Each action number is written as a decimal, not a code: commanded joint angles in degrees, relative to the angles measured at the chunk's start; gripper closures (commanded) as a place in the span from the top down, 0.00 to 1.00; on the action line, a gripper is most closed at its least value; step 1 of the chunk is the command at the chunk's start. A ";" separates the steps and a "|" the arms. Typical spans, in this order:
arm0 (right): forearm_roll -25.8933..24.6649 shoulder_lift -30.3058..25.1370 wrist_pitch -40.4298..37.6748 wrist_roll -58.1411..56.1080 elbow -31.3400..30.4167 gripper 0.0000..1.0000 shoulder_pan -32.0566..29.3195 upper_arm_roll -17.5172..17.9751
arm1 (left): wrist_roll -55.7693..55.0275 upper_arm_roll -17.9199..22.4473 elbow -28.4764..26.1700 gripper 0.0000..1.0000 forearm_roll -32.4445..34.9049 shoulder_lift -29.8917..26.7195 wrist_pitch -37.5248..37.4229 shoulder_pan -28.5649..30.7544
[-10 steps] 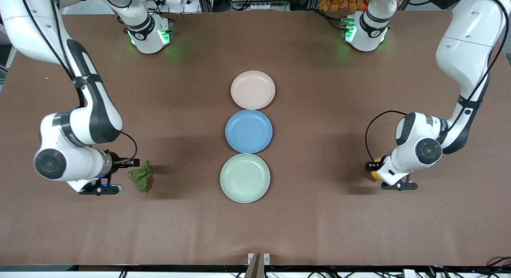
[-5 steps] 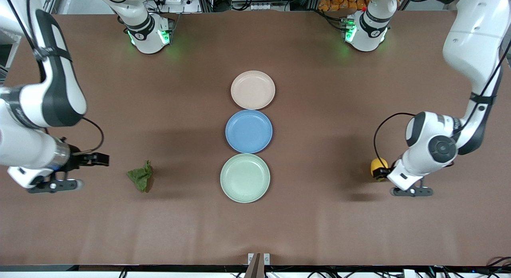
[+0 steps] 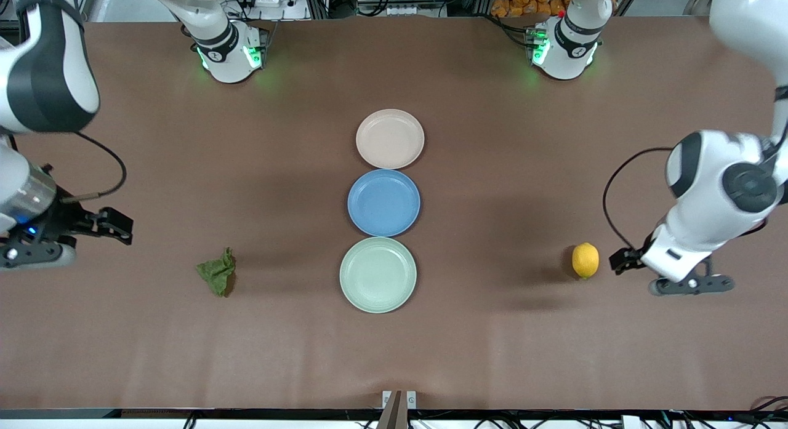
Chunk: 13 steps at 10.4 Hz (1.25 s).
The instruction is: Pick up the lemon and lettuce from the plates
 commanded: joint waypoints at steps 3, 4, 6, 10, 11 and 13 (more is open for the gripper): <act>0.10 -5.30 -1.85 -0.02 -1.01 1.00 1.39 -0.22 | 10.91 9.15 5.27 1.00 -11.45 -9.97 -16.35 -5.53; 0.10 -6.10 -1.85 -0.46 -1.53 1.00 1.66 -0.40 | 11.01 11.27 5.27 1.00 -12.07 -12.34 -18.72 -7.82; 0.19 -6.90 -1.85 -0.55 -1.54 1.00 4.62 -4.41 | 11.01 18.02 5.27 1.00 -15.48 -16.39 -21.81 -14.31; 3.43 -9.52 -3.00 -0.38 -4.50 1.00 9.13 -9.89 | 11.01 20.26 5.27 1.00 -17.60 -20.70 -27.08 -15.84; 5.10 -11.10 -2.74 -0.20 -6.87 1.00 9.13 -9.98 | 11.01 20.09 5.27 1.00 -17.61 -21.06 -28.49 -15.84; 5.46 -12.87 -2.73 0.24 -9.43 1.00 9.04 -9.98 | 11.01 19.74 5.27 1.00 -17.70 -21.85 -29.20 -15.23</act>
